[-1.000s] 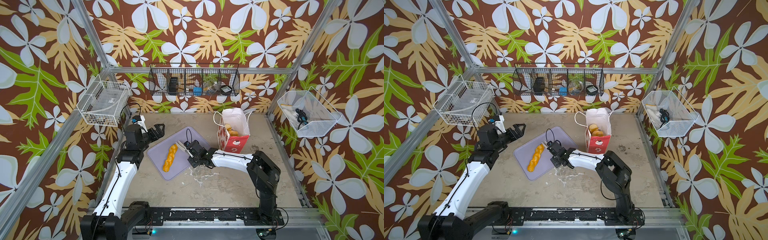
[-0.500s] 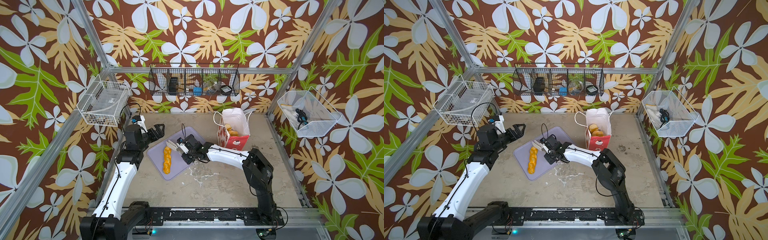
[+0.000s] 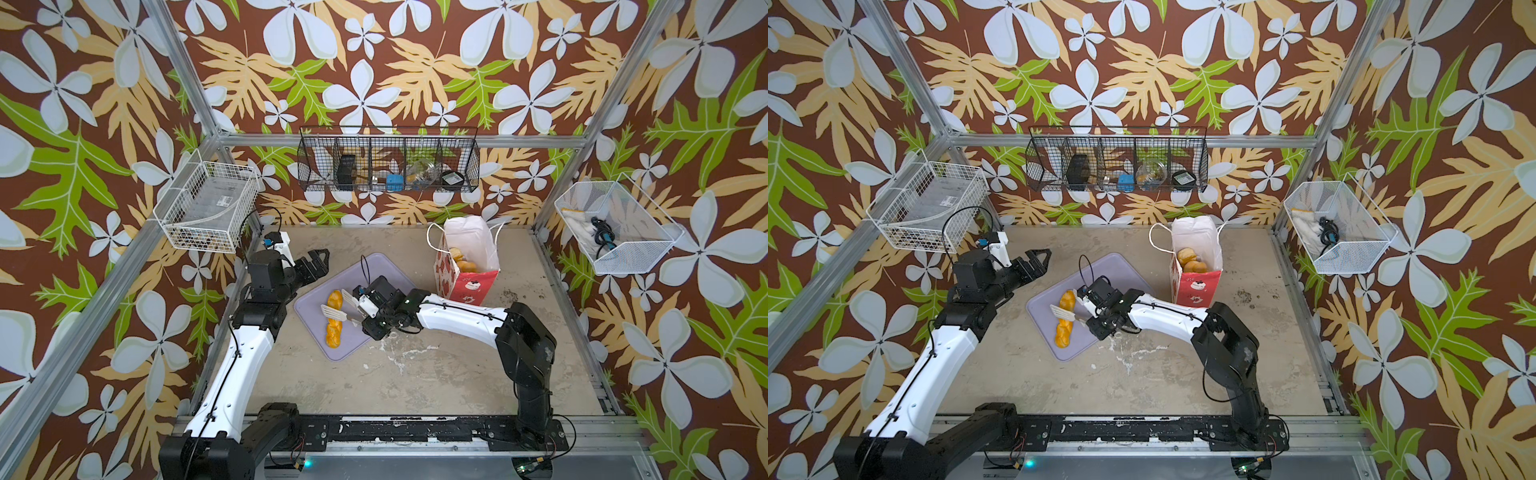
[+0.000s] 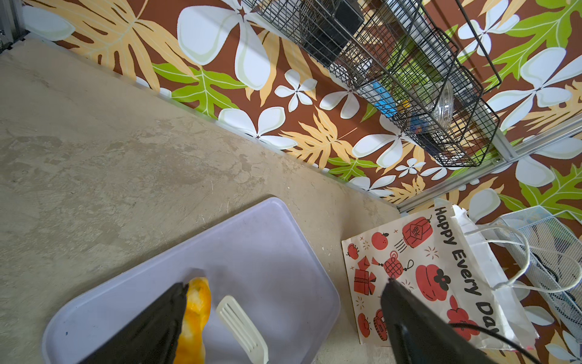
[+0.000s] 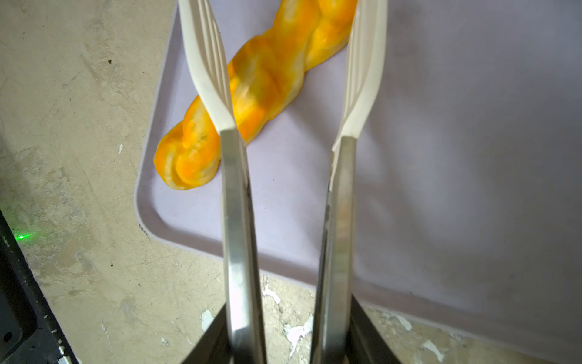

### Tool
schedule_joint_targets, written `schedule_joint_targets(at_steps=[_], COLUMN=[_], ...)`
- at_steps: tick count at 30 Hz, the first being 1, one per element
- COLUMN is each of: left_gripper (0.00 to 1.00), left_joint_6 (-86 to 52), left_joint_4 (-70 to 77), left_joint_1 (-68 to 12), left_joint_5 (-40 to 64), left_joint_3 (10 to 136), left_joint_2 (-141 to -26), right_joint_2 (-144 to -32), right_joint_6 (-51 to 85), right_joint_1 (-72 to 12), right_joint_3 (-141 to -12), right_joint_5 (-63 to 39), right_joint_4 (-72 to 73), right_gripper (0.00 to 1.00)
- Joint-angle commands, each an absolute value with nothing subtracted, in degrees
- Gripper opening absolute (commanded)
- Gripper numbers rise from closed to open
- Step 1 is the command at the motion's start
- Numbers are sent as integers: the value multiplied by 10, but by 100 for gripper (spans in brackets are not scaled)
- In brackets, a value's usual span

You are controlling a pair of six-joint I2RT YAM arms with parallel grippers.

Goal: Pack bread into a paper bag
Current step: Move the fake bread onto the plate, then adjust the fake bread on the plate.

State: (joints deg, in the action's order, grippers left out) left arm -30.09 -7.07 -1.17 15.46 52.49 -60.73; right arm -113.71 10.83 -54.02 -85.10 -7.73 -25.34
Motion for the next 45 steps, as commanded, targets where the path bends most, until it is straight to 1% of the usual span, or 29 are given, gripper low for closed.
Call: schedule_joint_targets(at_steps=[1, 4, 6, 8, 10, 13, 20, 25, 27, 28, 30, 33, 35, 40, 45], left_gripper=[100, 100, 100, 100, 100, 100, 100, 100, 100, 100, 100, 100, 100, 100, 100], left_joint_6=[-298, -298, -297, -296, -295, -294, -292, -292, -292, -291, -291, -292, -292, -292, -292], left_joint_4=[-67, -68, -69, -72, -74, -74, -76, -76, -76, -76, -76, -75, -74, -73, -73], left_joint_1=[-11, -11, -11, -11, -11, -11, -11, -11, -11, -11, -11, -11, -11, -11, -11], left_joint_5=[155, 153, 151, 147, 144, 142, 140, 139, 140, 140, 141, 142, 142, 143, 144], left_joint_3=[522, 520, 519, 519, 518, 518, 520, 521, 522, 522, 524, 523, 524, 524, 523], left_joint_2=[-601, -596, -593, -590, -588, -587, -586, -586, -588, -588, -590, -591, -591, -592, -592], right_joint_2=[-1156, -1183, -1196, -1207, -1218, -1230, -1212, -1185, -1177, -1173, -1155, -1131, -1124, -1105, -1098], right_joint_6=[120, 122, 124, 125, 123, 120, 116, 105, 100, 101, 101, 109, 115, 132, 146], right_joint_1=[-546, -548, -548, -548, -548, -548, -536, -520, -516, -513, -512, -512, -512, -512, -513], right_joint_3=[-881, -914, -927, -940, -954, -966, -950, -928, -915, -909, -892, -873, -868, -855, -837], right_joint_5=[-95, -85, -78, -63, -38, 1, 137, 212, 223, 219, 195, 160, 147, 106, 94], right_joint_4=[-266, -288, -295, -305, -321, -339, -345, -351, -347, -341, -325, -307, -308, -311, -314], right_gripper=[48, 47, 43, 32, 16, 0, 0, 0, 0, 6, 29, 45, 49, 56, 56])
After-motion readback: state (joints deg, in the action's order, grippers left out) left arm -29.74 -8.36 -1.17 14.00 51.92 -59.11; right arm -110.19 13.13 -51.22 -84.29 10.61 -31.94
